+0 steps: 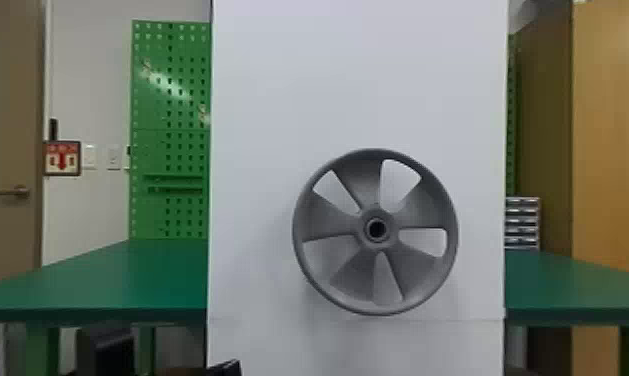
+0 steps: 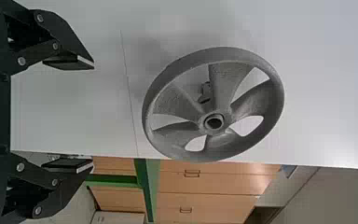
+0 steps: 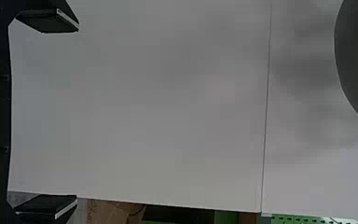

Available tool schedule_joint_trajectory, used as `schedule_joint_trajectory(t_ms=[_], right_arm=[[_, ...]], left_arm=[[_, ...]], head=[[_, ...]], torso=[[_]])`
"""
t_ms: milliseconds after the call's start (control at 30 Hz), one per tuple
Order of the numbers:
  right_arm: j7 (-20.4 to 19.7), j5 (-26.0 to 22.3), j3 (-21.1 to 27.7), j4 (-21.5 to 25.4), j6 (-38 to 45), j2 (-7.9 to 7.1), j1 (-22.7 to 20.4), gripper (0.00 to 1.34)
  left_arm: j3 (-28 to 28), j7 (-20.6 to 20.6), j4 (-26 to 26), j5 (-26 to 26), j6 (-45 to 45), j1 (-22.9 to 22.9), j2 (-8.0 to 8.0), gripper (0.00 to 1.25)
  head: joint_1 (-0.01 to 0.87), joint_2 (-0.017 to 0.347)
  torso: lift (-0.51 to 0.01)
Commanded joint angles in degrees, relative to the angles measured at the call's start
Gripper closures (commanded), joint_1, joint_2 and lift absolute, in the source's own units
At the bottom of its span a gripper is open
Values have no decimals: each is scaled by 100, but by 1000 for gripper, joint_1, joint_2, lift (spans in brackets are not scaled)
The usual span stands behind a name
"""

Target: Hold the wheel and insert it

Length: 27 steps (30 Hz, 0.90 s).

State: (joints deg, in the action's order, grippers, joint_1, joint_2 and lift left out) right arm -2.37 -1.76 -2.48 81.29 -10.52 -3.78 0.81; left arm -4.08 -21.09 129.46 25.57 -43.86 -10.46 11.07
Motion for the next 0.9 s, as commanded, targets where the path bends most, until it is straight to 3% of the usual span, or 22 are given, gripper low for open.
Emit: schedule_joint_trajectory(t_ms=[0, 867], right_arm=[[-1, 0, 2, 1, -3, -9, 24, 18], [-1, -35, 63, 1, -3, -18, -2, 35]], left_arm=[[3, 0, 0, 0, 0, 0, 1, 501], [21, -9, 0, 0, 0, 0, 9, 501]], head=[[0, 9], [0, 9]], torso=[[-494], [-494]])
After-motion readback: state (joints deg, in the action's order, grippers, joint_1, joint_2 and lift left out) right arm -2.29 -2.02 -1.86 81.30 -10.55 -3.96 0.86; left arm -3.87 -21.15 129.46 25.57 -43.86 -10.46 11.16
